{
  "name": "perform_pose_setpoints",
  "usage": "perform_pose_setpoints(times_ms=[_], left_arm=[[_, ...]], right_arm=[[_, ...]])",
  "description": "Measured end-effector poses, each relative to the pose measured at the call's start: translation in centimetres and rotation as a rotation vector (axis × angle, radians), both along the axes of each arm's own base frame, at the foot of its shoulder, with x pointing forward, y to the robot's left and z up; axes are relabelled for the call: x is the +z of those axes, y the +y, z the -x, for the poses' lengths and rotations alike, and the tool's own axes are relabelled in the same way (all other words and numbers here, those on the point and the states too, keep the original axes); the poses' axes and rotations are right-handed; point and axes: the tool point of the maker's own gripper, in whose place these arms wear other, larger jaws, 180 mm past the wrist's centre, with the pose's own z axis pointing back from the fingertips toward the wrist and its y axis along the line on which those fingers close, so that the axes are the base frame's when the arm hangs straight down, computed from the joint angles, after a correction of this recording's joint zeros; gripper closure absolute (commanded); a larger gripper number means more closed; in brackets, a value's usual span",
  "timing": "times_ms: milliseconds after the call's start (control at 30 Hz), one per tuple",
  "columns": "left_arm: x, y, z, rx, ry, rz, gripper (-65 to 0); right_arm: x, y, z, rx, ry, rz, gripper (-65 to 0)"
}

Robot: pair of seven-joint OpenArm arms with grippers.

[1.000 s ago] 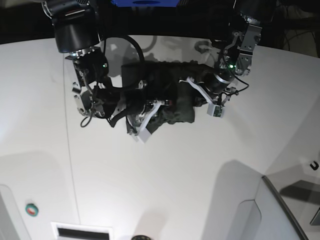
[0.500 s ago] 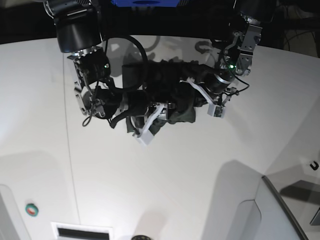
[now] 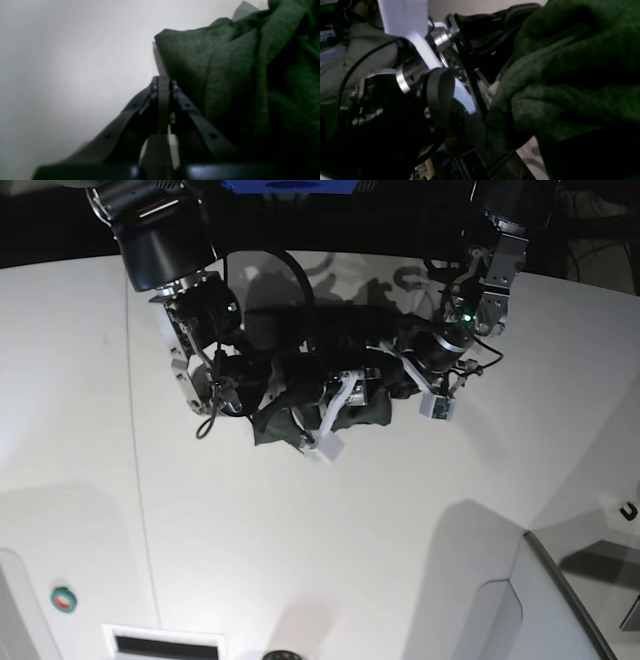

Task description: Layout the t-shirt on the table in an organized manner, then fold the t-shirt properly

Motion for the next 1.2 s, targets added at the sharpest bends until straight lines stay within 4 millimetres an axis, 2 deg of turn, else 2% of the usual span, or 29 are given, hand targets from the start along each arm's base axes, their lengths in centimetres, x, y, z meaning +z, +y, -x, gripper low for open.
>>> perform_pose_setpoints(times_ms=[133,300,433,567,733,833,967,1067,1133,1200], left_arm=[[0.0,0.1,0.0,-0.002,0.001,-0.002,0.0],[0.0,1.6,0.1,-0.009,0.001,-0.035,0.0],[1.3,2.7,0.2,-0.026,-0.027,-0.066,0.0],[3.0,6.4,0.2,0.038,-0.055,-0.099,0.0],[3.4,12.3,1.7,0.113,0.016,-0.194,0.0],[3.8,15.5,2.8,0.176,0.026,-0.226,0.0],[4.3,19.3,4.3,0.264,0.036,-0.262,0.0],[4.9,21.3,5.1,0.299,0.036,-0.286,0.0],[5.0,22.4,6.0,0.317,0.046,-0.302,0.0],[5.1,23.7,7.2,0.344,0.058,-0.320,0.0]], right_arm=[[0.1,0.0,-0.1,0.008,-0.005,0.005,-35.1],[0.1,0.8,0.7,0.056,-0.018,0.016,-35.1],[0.7,1.8,1.0,0.092,-0.033,0.004,-35.3],[0.7,2.0,1.2,0.114,-0.033,0.014,-35.3],[0.4,1.9,1.4,0.122,-0.032,0.024,-35.3],[0.3,2.4,2.9,0.209,-0.021,0.049,-35.3],[0.9,2.8,3.5,0.269,-0.023,0.054,-34.5],[3.1,3.3,2.9,0.251,-0.047,-0.026,-30.2],[4.4,2.4,1.8,0.230,-0.107,-0.038,-25.4],[5.3,0.5,-0.7,0.127,-0.156,-0.041,-19.5]])
